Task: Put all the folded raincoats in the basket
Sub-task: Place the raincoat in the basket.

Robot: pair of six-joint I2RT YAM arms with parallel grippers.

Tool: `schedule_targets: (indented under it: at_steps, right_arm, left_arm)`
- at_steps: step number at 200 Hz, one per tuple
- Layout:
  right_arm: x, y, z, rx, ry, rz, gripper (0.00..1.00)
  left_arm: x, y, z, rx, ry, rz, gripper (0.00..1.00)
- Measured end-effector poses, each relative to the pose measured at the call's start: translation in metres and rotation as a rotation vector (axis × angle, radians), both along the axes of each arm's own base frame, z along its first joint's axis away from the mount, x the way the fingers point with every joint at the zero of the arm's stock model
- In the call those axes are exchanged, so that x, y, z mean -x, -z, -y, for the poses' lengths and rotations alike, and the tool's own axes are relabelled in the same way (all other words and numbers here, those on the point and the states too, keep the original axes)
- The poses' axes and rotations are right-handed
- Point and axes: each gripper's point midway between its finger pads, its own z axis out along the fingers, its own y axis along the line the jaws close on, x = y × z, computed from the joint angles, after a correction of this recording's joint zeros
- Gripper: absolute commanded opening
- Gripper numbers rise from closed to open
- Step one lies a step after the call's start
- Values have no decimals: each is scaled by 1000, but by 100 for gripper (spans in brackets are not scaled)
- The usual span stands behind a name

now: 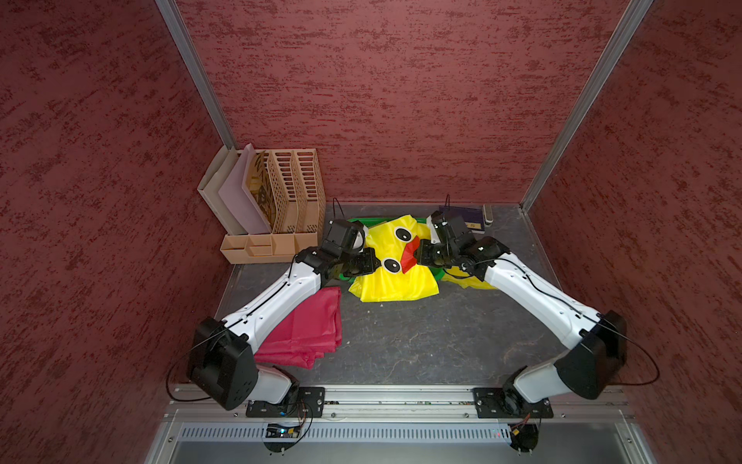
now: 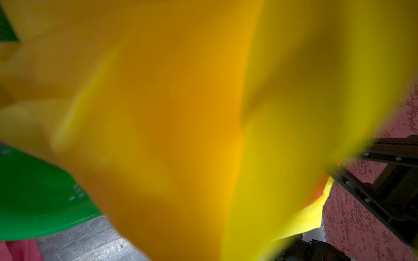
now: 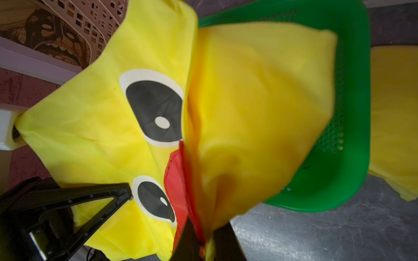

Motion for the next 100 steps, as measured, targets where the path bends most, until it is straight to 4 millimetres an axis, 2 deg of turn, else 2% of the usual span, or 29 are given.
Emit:
schedule_targets:
  at_steps: [28, 68, 100]
  right_arm:
    - [-25, 14, 1, -11, 13, -15, 0]
    - [-61, 21, -2, -30, 17, -2, 0]
    - [-83, 34, 0, -24, 25, -6, 0]
  left_arm:
    - [-27, 10, -3, 1, 5, 4, 0]
    - [-67, 20, -10, -3, -6, 1, 1]
    - [-89, 28, -6, -6, 2, -1, 0]
